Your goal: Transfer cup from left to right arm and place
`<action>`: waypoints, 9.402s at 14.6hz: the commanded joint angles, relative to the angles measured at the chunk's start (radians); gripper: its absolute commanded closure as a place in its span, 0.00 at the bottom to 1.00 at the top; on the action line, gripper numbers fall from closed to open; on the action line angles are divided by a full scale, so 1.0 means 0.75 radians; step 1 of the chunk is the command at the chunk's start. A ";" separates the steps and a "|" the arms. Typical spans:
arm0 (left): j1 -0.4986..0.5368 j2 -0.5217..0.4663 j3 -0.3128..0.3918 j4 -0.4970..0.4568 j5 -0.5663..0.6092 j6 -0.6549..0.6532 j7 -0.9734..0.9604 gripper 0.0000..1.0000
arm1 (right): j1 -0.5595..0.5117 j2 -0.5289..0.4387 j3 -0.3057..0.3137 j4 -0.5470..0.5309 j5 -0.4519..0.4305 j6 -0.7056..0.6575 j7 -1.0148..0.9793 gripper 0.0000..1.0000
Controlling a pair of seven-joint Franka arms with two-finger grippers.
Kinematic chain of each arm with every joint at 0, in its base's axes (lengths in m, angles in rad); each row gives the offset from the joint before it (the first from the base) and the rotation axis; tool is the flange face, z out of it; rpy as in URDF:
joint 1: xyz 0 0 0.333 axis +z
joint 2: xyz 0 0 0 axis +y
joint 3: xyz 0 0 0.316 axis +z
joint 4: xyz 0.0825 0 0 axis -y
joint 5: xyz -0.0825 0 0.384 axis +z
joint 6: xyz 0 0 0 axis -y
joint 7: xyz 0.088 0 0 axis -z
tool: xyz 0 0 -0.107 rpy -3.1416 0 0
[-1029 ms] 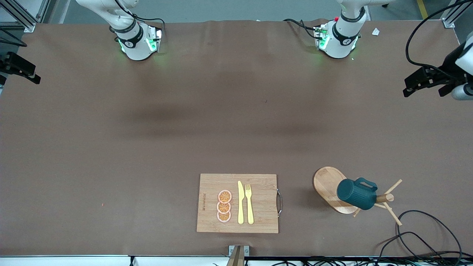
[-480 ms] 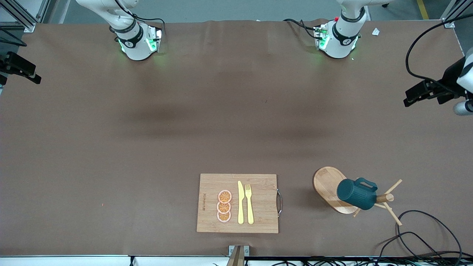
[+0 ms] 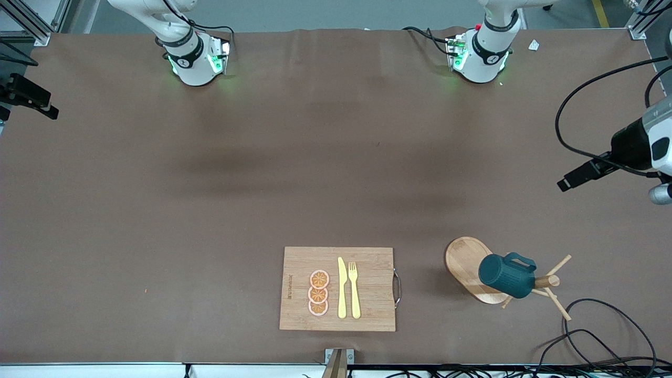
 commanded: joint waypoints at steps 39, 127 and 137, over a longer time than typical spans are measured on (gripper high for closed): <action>-0.023 0.545 -0.077 0.032 -0.367 0.854 -0.867 0.00 | -0.027 0.002 0.016 0.004 0.016 -0.009 -0.016 0.00; -1.381 1.283 -0.139 0.157 3.329 0.211 -2.902 0.19 | 0.070 0.352 0.025 -0.082 0.061 0.144 0.119 0.00; -1.412 1.232 -0.240 -0.011 3.189 0.134 -2.943 0.00 | 0.394 0.440 0.025 -0.319 0.203 0.598 0.665 0.00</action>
